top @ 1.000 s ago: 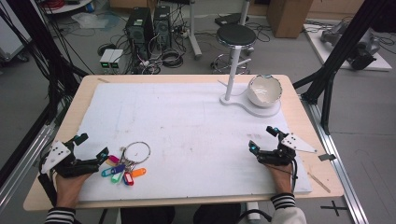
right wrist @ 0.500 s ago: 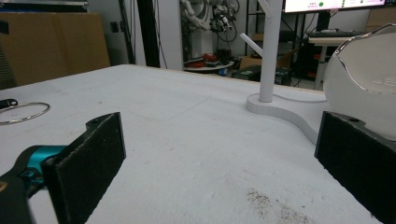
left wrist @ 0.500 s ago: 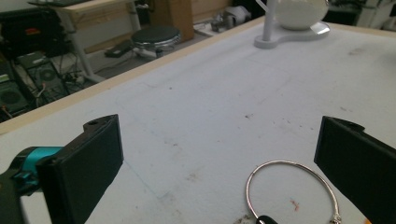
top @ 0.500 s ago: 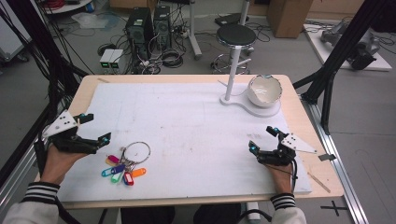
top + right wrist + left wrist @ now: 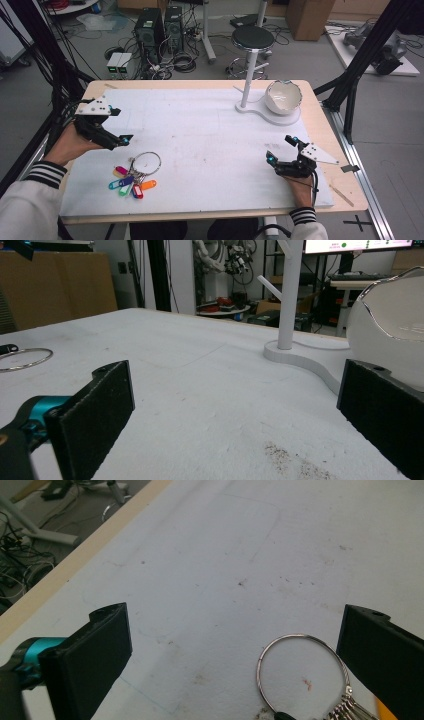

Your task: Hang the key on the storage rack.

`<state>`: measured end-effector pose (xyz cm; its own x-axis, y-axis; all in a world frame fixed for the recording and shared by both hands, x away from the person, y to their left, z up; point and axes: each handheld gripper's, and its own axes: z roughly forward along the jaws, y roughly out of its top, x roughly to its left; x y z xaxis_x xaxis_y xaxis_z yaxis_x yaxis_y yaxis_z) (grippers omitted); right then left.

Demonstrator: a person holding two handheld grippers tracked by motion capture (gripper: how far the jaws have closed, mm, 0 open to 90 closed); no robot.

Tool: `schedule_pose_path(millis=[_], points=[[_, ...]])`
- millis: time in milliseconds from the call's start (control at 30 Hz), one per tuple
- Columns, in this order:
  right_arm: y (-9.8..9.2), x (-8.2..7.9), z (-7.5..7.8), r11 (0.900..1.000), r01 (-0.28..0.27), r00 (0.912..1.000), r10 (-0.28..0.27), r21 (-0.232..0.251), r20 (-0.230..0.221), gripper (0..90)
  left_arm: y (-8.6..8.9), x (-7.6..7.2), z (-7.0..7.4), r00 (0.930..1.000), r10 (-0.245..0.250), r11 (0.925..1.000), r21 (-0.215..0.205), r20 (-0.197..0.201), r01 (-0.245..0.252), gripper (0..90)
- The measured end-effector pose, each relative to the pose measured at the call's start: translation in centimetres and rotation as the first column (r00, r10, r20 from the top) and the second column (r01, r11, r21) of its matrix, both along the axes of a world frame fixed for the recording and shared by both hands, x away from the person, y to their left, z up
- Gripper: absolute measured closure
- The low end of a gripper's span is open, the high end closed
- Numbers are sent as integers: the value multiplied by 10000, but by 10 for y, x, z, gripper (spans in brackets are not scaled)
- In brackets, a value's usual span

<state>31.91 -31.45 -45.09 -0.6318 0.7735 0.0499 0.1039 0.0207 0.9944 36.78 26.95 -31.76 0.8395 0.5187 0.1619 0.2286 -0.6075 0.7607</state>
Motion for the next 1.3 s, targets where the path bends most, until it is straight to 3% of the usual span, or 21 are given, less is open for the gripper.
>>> schedule_pose_path(millis=[100,200,233,267,333,600,633,733,867,900,1133,1167,1200,1267,1300], points=[[0,0,0,10000,-2,10000,2,-5,-2,13,-12,6,2,9990,-401,9960,787,-204,415,17],[0,0,0,10000,-4,10000,4,6,-7,13,-19,10,2,9973,-606,9912,1151,-406,649,17],[0,0,0,10000,-11,10000,11,8,-5,13,-26,14,1,9958,-728,9845,1560,-562,807,17],[0,0,0,10000,-9,10000,9,0,1,13,-26,14,1,9958,-728,9845,1560,-562,807,17],[0,0,0,10000,-1,10000,1,-6,6,13,-32,16,0,9939,-875,9744,2016,-676,995,18],[0,0,0,10000,4,10000,-4,-1,-1,13,-51,26,-12,9818,-1228,9377,3072,-1447,1625,18],[0,0,0,10000,2,10000,-2,4,-5,13,-55,28,-15,9794,-1281,9268,3326,-1559,1742,18],[0,0,0,10000,5,10000,-5,1,-1,13,-59,30,-18,9774,-1306,9216,3430,-1664,1815,18],[0,0,0,10000,8,10000,-7,17,-68,13,-63,33,-27,9726,-1299,9008,3869,-1927,1969,19],[0,0,0,10000,8,10000,-8,20,-72,13,-63,35,-29,9697,-1302,8879,4109,-2069,2068,23],[0,0,0,10000,-2,10000,2,40,-80,13,-67,39,-38,9612,-1238,8880,4047,-2463,2181,72],[0,0,0,10000,7,10000,-6,30,-80,13,-69,39,-40,9578,-1289,8795,4166,-2571,2302,72],[0,0,0,10000,11,10000,-11,29,-81,14,-69,39,-40,9578,-1289,8795,4166,-2571,2302,77],[0,0,0,10000,7,10000,-7,35,-81,13,-71,40,-45,9537,-1311,8670,4351,-2708,2428,92],[0,0,0,10000,7,10000,-7,35,-81,13,-71,40,-45,9537,-1311,8670,4351,-2708,2428,100]])
